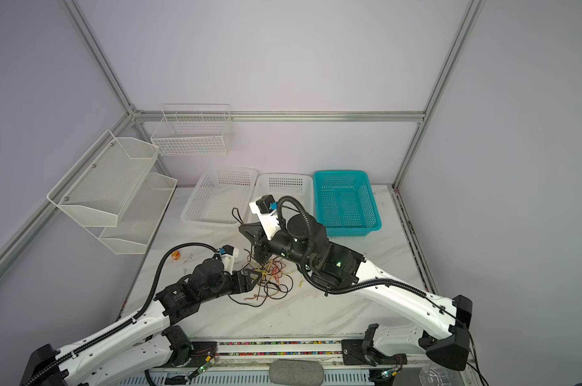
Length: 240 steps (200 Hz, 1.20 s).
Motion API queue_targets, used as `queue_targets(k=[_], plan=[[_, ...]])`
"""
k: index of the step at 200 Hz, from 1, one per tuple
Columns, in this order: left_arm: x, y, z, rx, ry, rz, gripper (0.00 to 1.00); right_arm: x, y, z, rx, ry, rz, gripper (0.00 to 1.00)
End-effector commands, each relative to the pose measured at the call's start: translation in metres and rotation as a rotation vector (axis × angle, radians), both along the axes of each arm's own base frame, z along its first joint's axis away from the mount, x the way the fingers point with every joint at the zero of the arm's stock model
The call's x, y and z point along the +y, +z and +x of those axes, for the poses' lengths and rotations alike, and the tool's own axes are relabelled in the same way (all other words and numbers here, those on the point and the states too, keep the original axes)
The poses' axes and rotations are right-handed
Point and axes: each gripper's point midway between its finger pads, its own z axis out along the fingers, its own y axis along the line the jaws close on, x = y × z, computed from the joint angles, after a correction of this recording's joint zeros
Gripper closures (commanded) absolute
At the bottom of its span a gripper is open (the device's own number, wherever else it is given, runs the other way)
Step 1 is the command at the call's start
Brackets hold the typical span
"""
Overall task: Untangle the cables
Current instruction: 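Lift a black wire with the right gripper up toward the white basket, then lower the black wire into the white basket and open the right gripper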
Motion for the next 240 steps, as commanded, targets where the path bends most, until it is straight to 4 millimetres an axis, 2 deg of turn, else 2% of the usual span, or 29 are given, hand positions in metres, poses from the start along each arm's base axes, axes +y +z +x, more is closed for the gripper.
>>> queue_targets(k=[1, 43, 78, 116, 149, 155, 188, 214, 240], plan=[[-0.010, -0.005, 0.001, -0.004, -0.025, -0.044, 0.23, -0.009, 0.037, 0.002, -0.068, -0.043, 0.033, 1.00], [-0.010, -0.027, 0.001, 0.021, -0.026, -0.021, 0.23, -0.029, 0.094, 0.008, -0.133, -0.133, 0.132, 1.00], [-0.011, -0.039, 0.001, 0.034, -0.028, -0.014, 0.23, -0.036, 0.114, 0.017, -0.139, -0.199, 0.174, 1.00], [-0.018, -0.041, 0.000, 0.033, -0.053, -0.050, 0.24, -0.027, 0.092, 0.037, -0.089, -0.278, 0.132, 1.00], [-0.016, -0.044, -0.001, 0.030, -0.051, -0.040, 0.26, -0.038, 0.097, 0.059, -0.176, -0.407, 0.084, 1.00], [-0.015, -0.044, -0.001, 0.029, -0.051, -0.036, 0.26, -0.030, 0.086, 0.071, -0.178, -0.422, 0.045, 1.00], [-0.008, -0.040, 0.000, 0.014, -0.032, -0.012, 0.26, -0.025, 0.069, 0.120, -0.158, -0.440, 0.014, 1.00], [0.000, -0.033, 0.000, -0.007, -0.005, 0.001, 0.25, -0.034, 0.045, 0.174, -0.112, -0.495, -0.007, 1.00], [0.010, -0.026, -0.002, -0.029, 0.021, 0.014, 0.23, -0.036, 0.019, 0.214, -0.077, -0.509, -0.024, 1.00]])
